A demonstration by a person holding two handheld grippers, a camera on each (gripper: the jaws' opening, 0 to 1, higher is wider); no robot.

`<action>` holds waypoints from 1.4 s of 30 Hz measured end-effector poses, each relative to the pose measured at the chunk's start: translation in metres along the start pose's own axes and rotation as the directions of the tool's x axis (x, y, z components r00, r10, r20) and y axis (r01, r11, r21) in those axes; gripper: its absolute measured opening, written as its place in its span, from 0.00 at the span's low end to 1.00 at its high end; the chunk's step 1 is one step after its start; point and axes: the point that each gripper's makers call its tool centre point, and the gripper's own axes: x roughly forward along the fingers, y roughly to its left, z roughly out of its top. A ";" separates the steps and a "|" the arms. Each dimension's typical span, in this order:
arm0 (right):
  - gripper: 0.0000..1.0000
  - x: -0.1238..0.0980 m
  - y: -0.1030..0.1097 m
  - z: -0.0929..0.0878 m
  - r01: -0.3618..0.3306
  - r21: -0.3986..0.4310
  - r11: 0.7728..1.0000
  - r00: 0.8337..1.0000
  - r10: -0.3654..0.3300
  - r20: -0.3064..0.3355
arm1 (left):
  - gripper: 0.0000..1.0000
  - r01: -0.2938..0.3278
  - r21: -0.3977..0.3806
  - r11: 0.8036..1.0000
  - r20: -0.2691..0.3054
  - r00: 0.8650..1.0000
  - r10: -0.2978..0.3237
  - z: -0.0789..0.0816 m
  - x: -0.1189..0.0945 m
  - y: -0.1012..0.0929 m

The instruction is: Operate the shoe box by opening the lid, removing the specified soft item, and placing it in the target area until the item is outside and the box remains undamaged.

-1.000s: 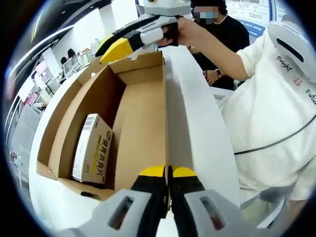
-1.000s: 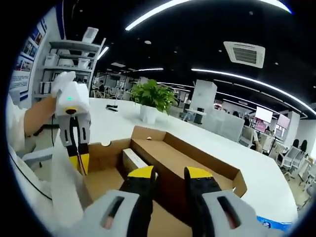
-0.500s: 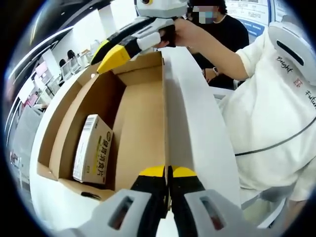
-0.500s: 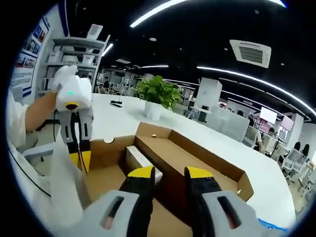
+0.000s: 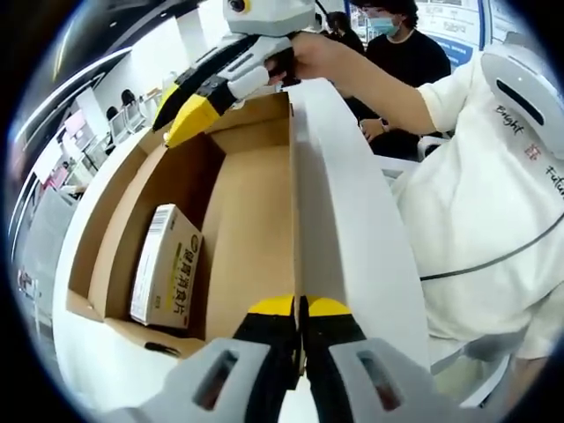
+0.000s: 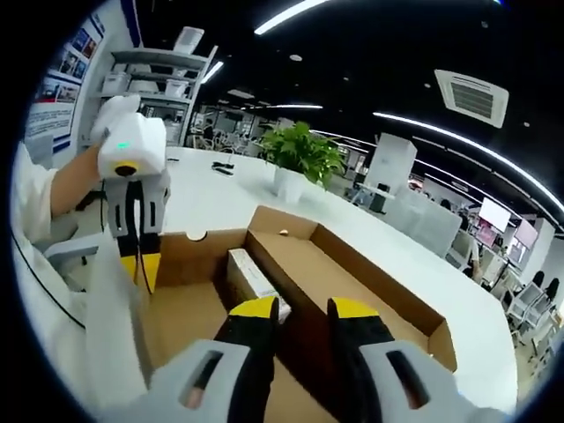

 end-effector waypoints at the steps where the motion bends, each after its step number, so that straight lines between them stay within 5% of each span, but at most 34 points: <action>1: 0.22 0.000 0.001 0.000 -0.003 -0.014 1.000 1.000 0.003 0.001 | 0.01 -0.001 -0.001 1.000 0.000 1.000 0.001 0.000 0.000 0.000; 17: 0.22 0.035 0.026 0.003 -0.037 -0.070 0.997 0.999 0.035 -0.028 | 0.01 -0.001 -0.001 1.000 -0.004 1.000 0.001 0.000 0.001 -0.002; 20: 0.22 0.043 0.040 -0.002 -0.091 -0.095 0.991 0.994 0.085 -0.071 | 0.01 0.000 -0.001 1.000 -0.007 1.000 0.000 0.000 0.001 -0.003; 31: 0.21 0.067 0.049 -0.012 -0.095 -0.238 0.967 0.986 0.058 -0.158 | 0.01 0.001 0.001 1.000 -0.003 1.000 -0.001 0.000 0.000 -0.003; 42: 0.19 0.073 0.053 -0.022 -0.147 -0.191 0.971 0.976 0.111 -0.188 | 0.01 0.001 -0.003 1.000 0.000 1.000 -0.001 0.000 0.001 -0.003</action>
